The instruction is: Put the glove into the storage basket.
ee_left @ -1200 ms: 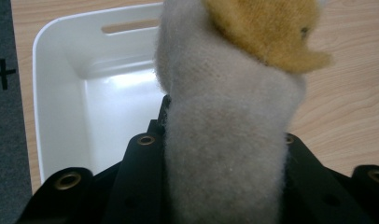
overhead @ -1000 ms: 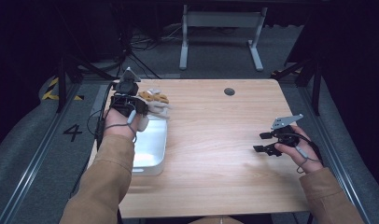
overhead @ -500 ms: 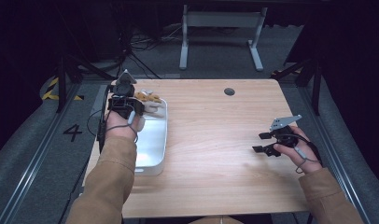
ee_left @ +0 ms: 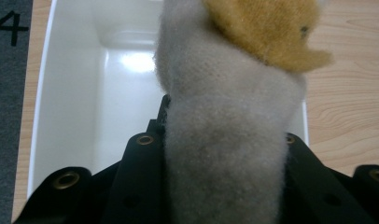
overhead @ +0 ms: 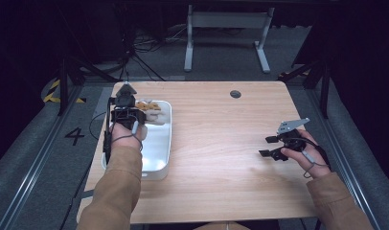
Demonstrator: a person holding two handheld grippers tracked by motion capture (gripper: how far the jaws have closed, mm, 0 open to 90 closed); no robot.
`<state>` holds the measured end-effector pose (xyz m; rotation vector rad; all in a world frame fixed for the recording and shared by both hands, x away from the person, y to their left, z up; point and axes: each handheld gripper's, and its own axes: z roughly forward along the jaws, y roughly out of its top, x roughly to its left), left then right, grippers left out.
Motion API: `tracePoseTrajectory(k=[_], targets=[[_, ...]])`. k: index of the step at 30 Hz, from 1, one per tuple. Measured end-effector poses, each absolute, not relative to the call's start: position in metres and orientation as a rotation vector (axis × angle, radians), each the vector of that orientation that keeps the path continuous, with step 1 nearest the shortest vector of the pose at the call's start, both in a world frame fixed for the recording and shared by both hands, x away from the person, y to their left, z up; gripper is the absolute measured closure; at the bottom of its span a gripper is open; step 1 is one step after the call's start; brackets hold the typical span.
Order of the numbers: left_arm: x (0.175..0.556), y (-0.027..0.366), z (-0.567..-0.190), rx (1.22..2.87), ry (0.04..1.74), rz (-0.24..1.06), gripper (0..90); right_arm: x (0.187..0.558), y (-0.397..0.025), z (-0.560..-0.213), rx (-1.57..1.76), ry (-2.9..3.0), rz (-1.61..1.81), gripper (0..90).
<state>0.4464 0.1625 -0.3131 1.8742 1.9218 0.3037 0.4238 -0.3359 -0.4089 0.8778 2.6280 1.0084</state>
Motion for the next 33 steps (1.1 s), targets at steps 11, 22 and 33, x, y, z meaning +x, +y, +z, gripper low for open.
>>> tracePoseTrajectory(k=[11,22,33], targets=[[0.447,0.17,-0.338,1.824,1.971,0.262,69.1,0.425,-0.335,-0.411,0.878,2.635,1.003,31.6],[0.449,0.174,-0.364,1.819,2.027,0.198,68.8,0.426,-0.334,-0.412,0.868,2.642,1.004,31.5],[0.453,0.175,-0.382,1.82,2.064,0.145,68.5,0.426,-0.335,-0.412,0.874,2.644,1.007,31.5]])
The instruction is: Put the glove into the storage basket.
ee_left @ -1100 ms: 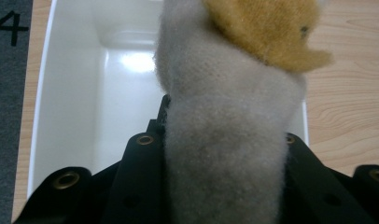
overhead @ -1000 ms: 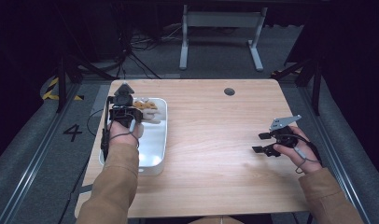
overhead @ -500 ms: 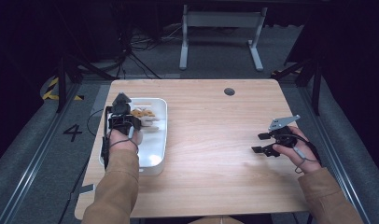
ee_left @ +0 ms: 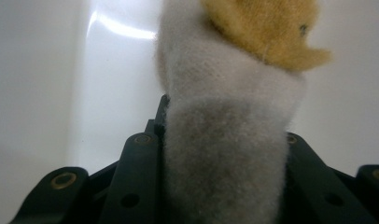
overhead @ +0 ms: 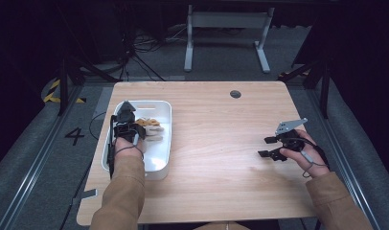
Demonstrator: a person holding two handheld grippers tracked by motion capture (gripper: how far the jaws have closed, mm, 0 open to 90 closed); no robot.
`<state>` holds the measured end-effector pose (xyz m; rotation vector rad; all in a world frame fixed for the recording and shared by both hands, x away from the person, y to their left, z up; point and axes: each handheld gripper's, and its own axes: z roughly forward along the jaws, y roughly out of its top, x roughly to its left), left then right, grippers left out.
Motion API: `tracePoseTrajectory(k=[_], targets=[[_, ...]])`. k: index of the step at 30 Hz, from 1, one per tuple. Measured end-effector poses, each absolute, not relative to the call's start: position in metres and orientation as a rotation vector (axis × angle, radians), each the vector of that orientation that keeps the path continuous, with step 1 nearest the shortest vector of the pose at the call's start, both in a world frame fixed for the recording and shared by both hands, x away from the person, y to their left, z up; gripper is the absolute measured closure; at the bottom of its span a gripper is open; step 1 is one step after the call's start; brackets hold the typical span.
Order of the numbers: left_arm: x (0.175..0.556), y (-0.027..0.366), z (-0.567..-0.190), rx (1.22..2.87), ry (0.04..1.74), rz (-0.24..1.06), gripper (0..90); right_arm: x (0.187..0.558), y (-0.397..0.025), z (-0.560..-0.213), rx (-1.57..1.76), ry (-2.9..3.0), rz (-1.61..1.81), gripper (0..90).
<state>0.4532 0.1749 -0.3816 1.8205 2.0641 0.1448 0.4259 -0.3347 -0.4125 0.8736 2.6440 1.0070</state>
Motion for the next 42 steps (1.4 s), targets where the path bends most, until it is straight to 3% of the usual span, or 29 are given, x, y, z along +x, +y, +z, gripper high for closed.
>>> tracePoseTrajectory(k=[42], targets=[[0.459,0.169,-0.419,1.939,2.084,-0.042,66.3,0.428,-0.336,-0.417,0.877,2.658,0.998,31.1]])
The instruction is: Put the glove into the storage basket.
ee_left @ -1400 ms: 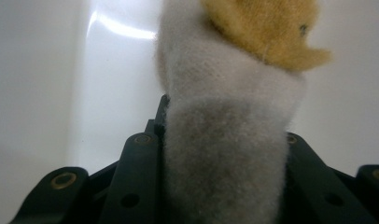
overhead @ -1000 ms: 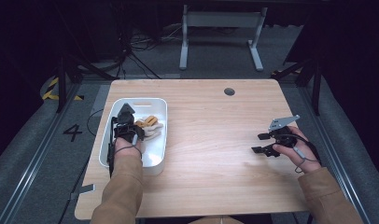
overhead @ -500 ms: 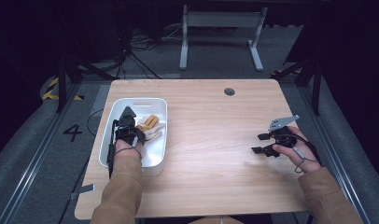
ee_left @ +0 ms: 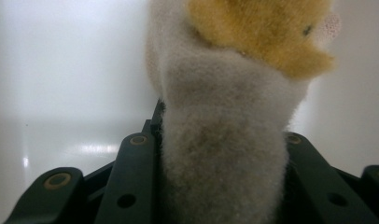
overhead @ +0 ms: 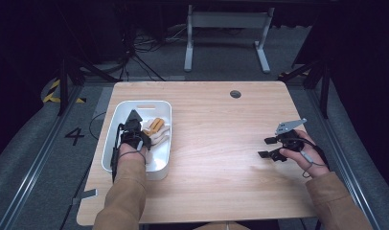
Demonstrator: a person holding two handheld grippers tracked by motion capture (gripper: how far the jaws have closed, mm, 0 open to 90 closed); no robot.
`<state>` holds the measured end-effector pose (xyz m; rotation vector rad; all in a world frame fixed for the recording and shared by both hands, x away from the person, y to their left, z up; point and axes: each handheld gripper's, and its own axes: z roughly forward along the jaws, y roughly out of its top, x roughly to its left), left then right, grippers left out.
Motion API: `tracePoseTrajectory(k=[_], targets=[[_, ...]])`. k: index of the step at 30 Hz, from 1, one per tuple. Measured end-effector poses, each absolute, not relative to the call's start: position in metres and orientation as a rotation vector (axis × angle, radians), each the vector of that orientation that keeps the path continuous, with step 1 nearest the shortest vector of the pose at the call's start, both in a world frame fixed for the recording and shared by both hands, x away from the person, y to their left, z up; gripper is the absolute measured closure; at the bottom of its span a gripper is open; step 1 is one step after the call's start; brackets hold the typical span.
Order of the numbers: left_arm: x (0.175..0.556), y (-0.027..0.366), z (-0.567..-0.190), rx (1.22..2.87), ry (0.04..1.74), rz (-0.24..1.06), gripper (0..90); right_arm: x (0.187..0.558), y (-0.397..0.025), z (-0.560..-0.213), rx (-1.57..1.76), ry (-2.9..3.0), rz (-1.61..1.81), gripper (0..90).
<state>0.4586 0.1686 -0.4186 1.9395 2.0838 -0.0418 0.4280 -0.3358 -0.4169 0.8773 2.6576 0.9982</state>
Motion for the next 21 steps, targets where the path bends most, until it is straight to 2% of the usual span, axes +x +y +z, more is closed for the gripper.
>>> tracePoseTrajectory(k=[4,7,8,9,10,13,16,17,21], targets=[[0.4592,0.1683,-0.4197,1.944,2.088,-0.051,65.2,0.428,-0.3354,-0.417,0.877,2.659,0.999,31.1],[0.46,0.1682,-0.4209,1.956,2.083,-0.081,60.0,0.4279,-0.3352,-0.417,0.875,2.659,1.0,31.0],[0.4602,0.1678,-0.4211,1.956,2.074,-0.101,47.7,0.4279,-0.3351,-0.4169,0.872,2.659,1.001,30.9],[0.4602,0.1674,-0.4215,1.951,2.06,-0.128,47.7,0.4279,-0.3351,-0.4169,0.872,2.659,1.001,30.9],[0.4608,0.1672,-0.4224,1.945,2.058,-0.161,39.1,0.4279,-0.3349,-0.4171,0.872,2.66,1.002,30.7],[0.4616,0.1662,-0.4229,1.959,2.036,-0.183,29.3,0.4279,-0.3345,-0.4173,0.867,2.66,1.002,30.7],[0.4622,0.1631,-0.423,1.977,2.011,-0.184,24.1,0.4276,-0.3346,-0.4169,0.864,2.661,1.006,30.7],[0.4621,0.1618,-0.4211,1.952,2.0,-0.181,19.6,0.4277,-0.3349,-0.4168,0.866,2.657,1.007,30.7],[0.462,0.1615,-0.4175,1.962,1.984,-0.166,15.5,0.4277,-0.3347,-0.4165,0.861,2.655,1.011,30.7]])
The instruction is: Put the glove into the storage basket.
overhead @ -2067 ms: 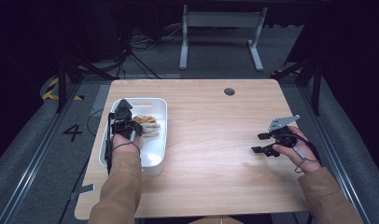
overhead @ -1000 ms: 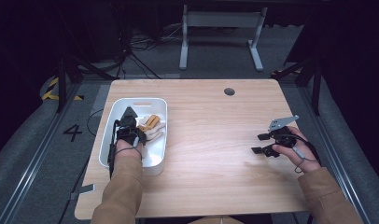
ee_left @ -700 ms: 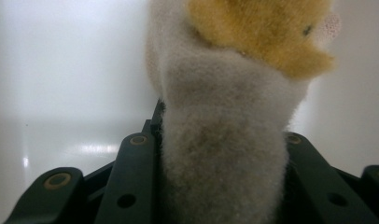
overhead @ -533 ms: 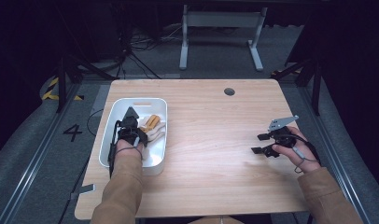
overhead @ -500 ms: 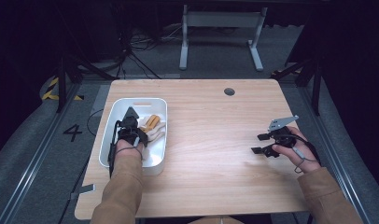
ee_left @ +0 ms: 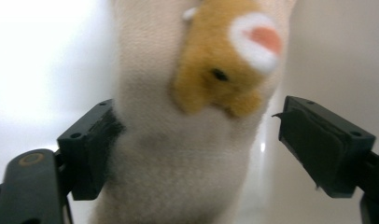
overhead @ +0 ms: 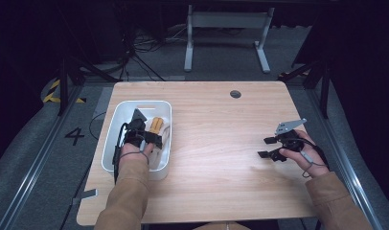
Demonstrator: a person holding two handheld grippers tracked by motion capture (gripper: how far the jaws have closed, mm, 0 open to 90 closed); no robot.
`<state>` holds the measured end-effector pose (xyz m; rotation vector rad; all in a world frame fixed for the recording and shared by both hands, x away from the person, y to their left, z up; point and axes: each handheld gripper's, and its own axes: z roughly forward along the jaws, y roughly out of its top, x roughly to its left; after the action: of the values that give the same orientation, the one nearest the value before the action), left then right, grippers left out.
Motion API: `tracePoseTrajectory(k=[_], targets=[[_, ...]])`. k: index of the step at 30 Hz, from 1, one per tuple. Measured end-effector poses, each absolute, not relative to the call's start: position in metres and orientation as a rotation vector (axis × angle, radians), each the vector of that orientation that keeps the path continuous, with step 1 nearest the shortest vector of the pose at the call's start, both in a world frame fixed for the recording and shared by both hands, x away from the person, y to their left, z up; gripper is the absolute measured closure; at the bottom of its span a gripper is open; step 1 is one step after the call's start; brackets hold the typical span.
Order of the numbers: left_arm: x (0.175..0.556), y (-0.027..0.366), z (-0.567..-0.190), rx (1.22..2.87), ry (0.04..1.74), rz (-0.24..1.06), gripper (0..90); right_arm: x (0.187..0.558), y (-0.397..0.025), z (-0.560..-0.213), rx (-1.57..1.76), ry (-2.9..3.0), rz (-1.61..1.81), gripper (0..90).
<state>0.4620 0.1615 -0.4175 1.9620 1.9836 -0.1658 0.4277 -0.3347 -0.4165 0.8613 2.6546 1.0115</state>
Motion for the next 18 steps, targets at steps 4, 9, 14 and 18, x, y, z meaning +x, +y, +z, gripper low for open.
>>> tracePoseTrajectory(k=[4,9,14,18], targets=[[0.462,0.161,-0.415,1.967,1.981,-0.158,14.8,0.427,-0.334,-0.416,0.859,2.655,1.015,30.7],[0.462,0.161,-0.409,2.015,1.97,-0.067,12.8,0.427,-0.334,-0.416,0.855,2.655,1.019,30.6],[0.46,0.165,-0.395,1.96,1.925,-0.011,11.4,0.43,-0.333,-0.415,0.845,2.654,1.027,30.3],[0.456,0.17,-0.384,1.93,1.878,0.013,8.1,0.433,-0.328,-0.414,0.829,2.661,1.035,30.1]])
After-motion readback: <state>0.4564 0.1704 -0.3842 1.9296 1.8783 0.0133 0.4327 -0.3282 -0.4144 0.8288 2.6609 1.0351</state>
